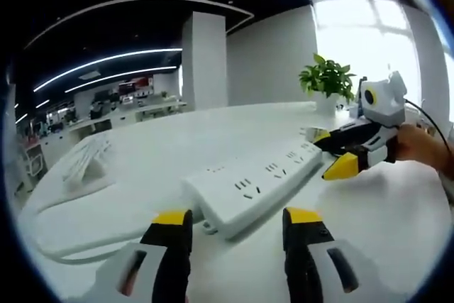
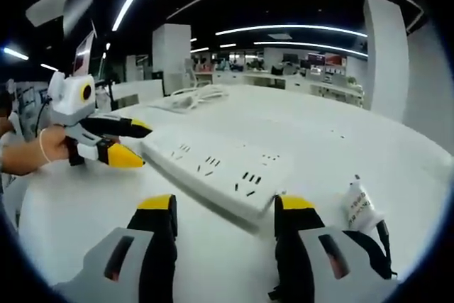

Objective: Straighten the power strip on the desk, plug the charger into it

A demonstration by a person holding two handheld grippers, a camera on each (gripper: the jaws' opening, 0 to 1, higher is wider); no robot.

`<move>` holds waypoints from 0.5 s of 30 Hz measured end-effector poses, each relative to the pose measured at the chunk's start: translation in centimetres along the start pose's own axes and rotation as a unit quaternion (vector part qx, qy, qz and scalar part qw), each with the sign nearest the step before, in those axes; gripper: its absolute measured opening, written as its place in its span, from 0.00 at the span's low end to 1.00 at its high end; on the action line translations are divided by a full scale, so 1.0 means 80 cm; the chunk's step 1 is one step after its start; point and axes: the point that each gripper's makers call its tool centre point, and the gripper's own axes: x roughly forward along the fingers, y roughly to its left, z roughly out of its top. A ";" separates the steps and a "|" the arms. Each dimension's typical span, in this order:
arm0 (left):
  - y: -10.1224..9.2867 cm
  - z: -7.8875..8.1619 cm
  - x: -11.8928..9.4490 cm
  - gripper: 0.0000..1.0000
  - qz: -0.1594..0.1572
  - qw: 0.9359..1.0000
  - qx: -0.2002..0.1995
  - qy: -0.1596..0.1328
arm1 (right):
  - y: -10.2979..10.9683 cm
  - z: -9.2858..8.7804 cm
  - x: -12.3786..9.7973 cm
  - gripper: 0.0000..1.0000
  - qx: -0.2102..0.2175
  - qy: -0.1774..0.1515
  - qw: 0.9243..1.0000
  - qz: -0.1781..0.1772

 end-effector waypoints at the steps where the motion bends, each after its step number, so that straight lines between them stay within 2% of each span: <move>1: 0.000 0.000 0.000 0.51 0.000 1.000 0.000 0.000 | 0.000 0.000 0.000 0.55 0.000 0.000 1.000 -0.001; 5: -0.001 0.000 -0.001 0.48 0.000 1.000 0.002 0.000 | 0.000 0.000 0.000 0.54 -0.001 0.001 1.000 -0.004; 15: -0.002 -0.002 0.001 0.38 0.005 1.000 0.019 0.003 | -0.007 -0.001 -0.001 0.45 0.002 -0.005 1.000 -0.020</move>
